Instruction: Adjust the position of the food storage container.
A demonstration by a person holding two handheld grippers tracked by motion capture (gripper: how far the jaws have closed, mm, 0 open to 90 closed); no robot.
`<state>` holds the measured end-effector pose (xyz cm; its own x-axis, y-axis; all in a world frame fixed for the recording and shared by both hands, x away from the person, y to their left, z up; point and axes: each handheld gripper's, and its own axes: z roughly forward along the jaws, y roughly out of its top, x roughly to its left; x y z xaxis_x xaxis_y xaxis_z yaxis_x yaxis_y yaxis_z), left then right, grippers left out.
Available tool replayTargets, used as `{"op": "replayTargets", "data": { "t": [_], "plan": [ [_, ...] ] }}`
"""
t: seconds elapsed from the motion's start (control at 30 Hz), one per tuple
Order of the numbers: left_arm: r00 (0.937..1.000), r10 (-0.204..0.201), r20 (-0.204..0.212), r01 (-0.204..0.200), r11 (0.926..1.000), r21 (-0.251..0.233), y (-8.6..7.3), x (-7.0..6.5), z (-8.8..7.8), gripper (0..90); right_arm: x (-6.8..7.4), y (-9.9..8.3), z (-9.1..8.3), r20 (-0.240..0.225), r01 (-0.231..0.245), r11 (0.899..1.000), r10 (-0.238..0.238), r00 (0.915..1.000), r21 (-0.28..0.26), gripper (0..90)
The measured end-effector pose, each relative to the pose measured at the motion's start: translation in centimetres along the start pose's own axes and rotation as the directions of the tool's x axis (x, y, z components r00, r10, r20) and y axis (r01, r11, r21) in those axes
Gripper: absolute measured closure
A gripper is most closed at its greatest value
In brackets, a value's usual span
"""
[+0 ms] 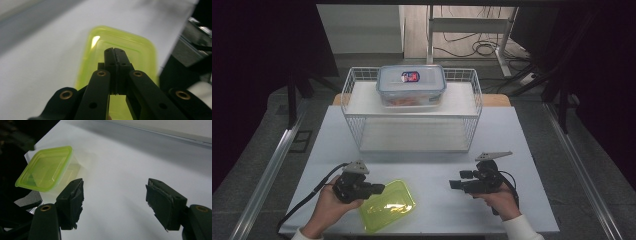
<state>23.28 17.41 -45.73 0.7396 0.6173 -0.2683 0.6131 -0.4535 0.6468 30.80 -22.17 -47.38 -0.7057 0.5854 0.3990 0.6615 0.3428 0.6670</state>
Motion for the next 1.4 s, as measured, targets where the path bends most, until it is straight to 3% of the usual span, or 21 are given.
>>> {"op": "replayTargets", "data": {
  "t": [0.13, 0.2, 0.3, 0.47, 0.57, 0.67, 0.83, 0.9, 1.03, 1.2, 1.3, 1.4],
  "plan": [
    [0.9974, 0.013, 0.071, -0.015, 0.9998, 0.017, -1.4, -1.9, -0.5, 90.0, 0.0, 0.0, 0.0, -0.001, 0.001, 1.000, -0.001, 1.0000, -0.001, 30.4],
    [0.9963, 0.024, 0.082, -0.028, 0.9986, 0.046, -2.2, -2.8, -0.3, 90.0, 0.0, 0.0, 0.0, -0.003, 0.001, 1.000, -0.001, 1.0000, -0.002, 30.4],
    [0.9903, 0.039, 0.134, -0.048, 0.9964, 0.070, -2.8, -3.8, 0.0, 90.0, 0.0, 0.0, 0.1, 0.001, -0.002, 1.000, 0.002, 1.0000, 0.003, 30.4],
    [0.9856, 0.074, 0.152, -0.093, 0.9883, 0.121, -3.6, -5.6, 0.9, 90.0, 0.0, 0.0, 0.4, -0.013, -0.001, 1.000, 0.001, 0.9999, 0.004, 30.1],
    [0.9801, 0.064, 0.188, -0.091, 0.9857, 0.142, -3.8, -6.0, 1.9, 90.0, 0.1, 0.0, 0.7, -0.016, 0.001, 1.000, -0.001, 0.9999, 0.012, 30.0],
    [0.9894, 0.095, 0.110, -0.113, 0.9781, 0.175, -3.7, -6.3, 2.6, 90.0, 0.1, 0.0, 0.8, -0.016, 0.004, 1.000, -0.004, 0.9999, 0.016, 29.9],
    [0.9925, 0.103, 0.066, -0.114, 0.9749, 0.191, -3.6, -5.9, 3.1, 90.0, 0.0, 0.0, 0.6, -0.016, 0.001, 1.000, -0.001, 0.9999, 0.009, 30.0],
    [0.9932, 0.086, 0.078, -0.100, 0.9774, 0.187, -3.6, -5.5, 3.2, 90.0, 0.0, 0.0, 0.6, -0.016, -0.001, 1.000, 0.001, 0.9999, 0.012, 29.9],
    [0.9950, 0.083, 0.055, -0.091, 0.9795, 0.180, -3.4, -4.8, 3.2, 90.0, 0.0, 0.0, 0.8, -0.016, 0.001, 1.000, 0.000, 0.9999, 0.015, 29.9],
    [0.9959, 0.070, 0.058, -0.079, 0.9816, 0.174, -3.0, -3.9, 3.4, 90.0, 0.0, -0.1, 0.8, -0.015, -0.002, 1.000, 0.003, 0.9999, 0.017, 29.9],
    [0.9965, 0.069, 0.048, -0.076, 0.9815, 0.176, -2.8, -3.5, 3.4, 90.0, 0.1, 0.0, 0.7, -0.044, -0.009, 1.000, 0.009, 0.9990, 0.005, 30.0],
    [0.9973, 0.064, 0.036, -0.069, 0.9826, 0.173, -2.6, -3.1, 3.4, 90.0, 0.1, 0.0, 0.7, -0.041, -0.008, 1.000, 0.009, 0.9991, 0.002, 29.9]
  ]
}}
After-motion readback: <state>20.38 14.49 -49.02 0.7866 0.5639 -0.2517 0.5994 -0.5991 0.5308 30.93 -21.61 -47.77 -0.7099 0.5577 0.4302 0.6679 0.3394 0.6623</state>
